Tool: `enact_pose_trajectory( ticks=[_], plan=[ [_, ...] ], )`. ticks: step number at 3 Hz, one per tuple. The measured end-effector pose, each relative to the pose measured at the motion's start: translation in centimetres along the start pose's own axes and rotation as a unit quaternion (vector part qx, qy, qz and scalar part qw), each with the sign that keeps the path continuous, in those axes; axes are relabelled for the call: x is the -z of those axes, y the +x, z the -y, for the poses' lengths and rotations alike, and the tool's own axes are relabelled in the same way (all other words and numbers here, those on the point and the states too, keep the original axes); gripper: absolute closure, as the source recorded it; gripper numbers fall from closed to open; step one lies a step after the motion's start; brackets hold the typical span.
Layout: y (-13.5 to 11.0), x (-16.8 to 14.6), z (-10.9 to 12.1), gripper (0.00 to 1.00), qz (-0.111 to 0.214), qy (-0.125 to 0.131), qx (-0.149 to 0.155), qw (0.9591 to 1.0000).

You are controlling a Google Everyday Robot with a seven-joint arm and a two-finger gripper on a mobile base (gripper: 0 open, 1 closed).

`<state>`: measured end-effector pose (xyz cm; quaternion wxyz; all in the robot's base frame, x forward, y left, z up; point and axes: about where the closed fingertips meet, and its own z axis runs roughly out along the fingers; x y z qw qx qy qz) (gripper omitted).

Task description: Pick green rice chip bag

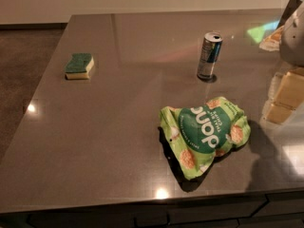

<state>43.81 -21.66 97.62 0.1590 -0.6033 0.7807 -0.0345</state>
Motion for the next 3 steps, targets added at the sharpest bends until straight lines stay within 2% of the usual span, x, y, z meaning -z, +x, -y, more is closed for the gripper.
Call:
enact_pose_trajectory(
  ticks=[1, 2, 3],
  plan=[
    [0.0, 0.0, 0.0, 0.0, 0.0, 0.0, 0.0, 1.0],
    [-0.7, -0.8, -0.2, 0.0, 0.008, -0.009, 0.022, 0.9997],
    [-1.6, -2.9, -0.9, 0.0, 0.022, -0.032, 0.059, 0.9975]
  ],
)
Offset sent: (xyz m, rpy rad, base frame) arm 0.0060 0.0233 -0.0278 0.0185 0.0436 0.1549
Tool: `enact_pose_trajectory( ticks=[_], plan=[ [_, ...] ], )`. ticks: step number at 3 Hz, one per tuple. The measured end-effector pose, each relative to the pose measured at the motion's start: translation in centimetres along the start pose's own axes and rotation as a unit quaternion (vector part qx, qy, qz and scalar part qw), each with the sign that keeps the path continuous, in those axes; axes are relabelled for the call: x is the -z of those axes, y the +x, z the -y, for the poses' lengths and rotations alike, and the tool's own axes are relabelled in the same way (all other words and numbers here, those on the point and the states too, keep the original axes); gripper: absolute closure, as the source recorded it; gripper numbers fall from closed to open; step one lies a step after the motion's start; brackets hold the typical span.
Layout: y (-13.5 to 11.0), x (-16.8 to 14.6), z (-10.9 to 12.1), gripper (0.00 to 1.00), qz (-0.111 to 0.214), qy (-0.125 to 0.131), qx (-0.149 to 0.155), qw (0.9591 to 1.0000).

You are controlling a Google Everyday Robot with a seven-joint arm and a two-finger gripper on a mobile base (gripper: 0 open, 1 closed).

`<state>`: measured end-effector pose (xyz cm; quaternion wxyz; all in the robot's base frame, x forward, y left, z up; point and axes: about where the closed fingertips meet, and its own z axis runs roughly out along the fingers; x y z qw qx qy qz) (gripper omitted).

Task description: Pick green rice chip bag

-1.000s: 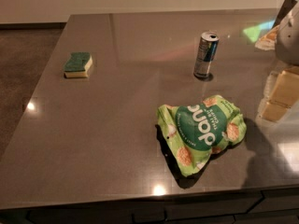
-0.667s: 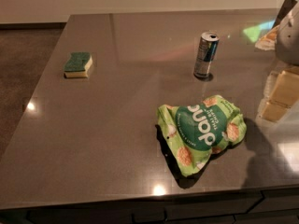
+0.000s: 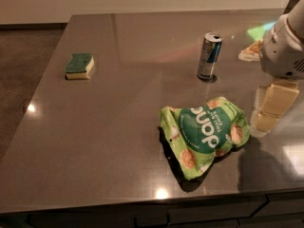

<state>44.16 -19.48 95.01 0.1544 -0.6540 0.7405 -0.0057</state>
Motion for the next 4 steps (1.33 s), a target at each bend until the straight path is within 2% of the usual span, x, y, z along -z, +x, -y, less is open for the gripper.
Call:
enact_pose_trajectory(
  ticks=[2, 4],
  plan=[
    [-1.5, -3.6, -2.2, 0.0, 0.024, -0.041, 0.072, 0.9963],
    [-2.6, -6.1, -4.2, 0.0, 0.039, -0.064, 0.119, 0.99]
  ],
)
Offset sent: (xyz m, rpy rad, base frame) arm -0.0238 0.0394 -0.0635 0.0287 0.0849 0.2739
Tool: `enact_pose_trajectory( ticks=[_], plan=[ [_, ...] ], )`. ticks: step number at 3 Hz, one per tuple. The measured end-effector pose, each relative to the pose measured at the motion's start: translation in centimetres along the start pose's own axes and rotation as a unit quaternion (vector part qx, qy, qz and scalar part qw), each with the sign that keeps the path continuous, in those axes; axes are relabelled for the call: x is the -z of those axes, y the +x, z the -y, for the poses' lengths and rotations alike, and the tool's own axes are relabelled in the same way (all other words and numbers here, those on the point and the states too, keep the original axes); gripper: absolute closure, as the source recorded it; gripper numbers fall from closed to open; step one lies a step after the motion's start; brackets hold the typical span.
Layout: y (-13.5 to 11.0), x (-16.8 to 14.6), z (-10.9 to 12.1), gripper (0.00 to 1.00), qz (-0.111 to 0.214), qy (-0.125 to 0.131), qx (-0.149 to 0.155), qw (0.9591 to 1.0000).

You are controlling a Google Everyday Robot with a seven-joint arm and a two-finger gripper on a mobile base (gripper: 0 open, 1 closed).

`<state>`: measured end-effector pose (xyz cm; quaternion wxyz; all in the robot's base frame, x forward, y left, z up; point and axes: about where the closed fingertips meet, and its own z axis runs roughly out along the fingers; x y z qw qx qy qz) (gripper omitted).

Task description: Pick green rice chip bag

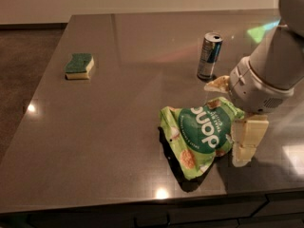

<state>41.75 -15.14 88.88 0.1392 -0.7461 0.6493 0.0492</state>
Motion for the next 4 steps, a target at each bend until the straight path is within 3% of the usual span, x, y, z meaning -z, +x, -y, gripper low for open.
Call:
enact_pose_trajectory(
  ticks=[1, 3, 4],
  plan=[
    [-1.0, -1.5, -0.2, 0.0, 0.005, -0.01, 0.024, 0.9996],
    [-1.8, -2.2, -0.3, 0.43, 0.009, -0.02, 0.035, 0.9991],
    [-2.9, -1.3, 0.0, 0.74, 0.016, -0.023, 0.037, 0.9989]
  ],
)
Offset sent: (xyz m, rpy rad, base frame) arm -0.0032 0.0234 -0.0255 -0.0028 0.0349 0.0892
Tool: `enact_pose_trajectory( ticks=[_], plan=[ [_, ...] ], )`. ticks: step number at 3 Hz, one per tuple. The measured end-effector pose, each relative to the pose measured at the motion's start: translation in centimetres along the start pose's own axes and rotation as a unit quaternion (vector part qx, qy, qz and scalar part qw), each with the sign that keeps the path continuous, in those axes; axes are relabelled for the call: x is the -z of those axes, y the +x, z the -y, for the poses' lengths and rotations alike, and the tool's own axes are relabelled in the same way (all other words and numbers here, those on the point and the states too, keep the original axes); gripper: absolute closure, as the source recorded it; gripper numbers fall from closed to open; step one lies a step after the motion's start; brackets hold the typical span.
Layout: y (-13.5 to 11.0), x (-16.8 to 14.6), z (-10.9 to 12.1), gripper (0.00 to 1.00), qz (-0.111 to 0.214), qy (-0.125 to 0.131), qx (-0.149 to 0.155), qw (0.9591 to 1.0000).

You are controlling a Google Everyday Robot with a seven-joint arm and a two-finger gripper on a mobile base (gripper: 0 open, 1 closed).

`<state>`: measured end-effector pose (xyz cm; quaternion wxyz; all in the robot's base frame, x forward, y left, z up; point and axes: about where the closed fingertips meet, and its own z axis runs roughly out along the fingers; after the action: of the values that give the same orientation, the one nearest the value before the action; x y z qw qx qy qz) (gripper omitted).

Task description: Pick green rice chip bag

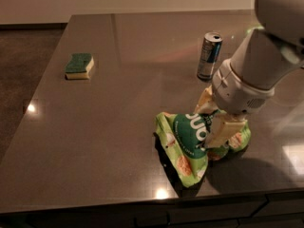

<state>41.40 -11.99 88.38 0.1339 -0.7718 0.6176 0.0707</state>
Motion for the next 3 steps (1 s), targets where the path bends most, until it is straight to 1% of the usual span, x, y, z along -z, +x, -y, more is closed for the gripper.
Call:
enact_pose_trajectory(
  ticks=[1, 2, 3],
  plan=[
    [-2.0, 2.6, 0.7, 1.0, 0.018, 0.005, 0.011, 0.9998],
    [-4.0, 5.4, 1.5, 1.0, 0.043, 0.019, 0.034, 0.9983],
    [-6.4, 9.3, 2.4, 1.0, 0.069, 0.046, 0.068, 0.9942]
  ],
)
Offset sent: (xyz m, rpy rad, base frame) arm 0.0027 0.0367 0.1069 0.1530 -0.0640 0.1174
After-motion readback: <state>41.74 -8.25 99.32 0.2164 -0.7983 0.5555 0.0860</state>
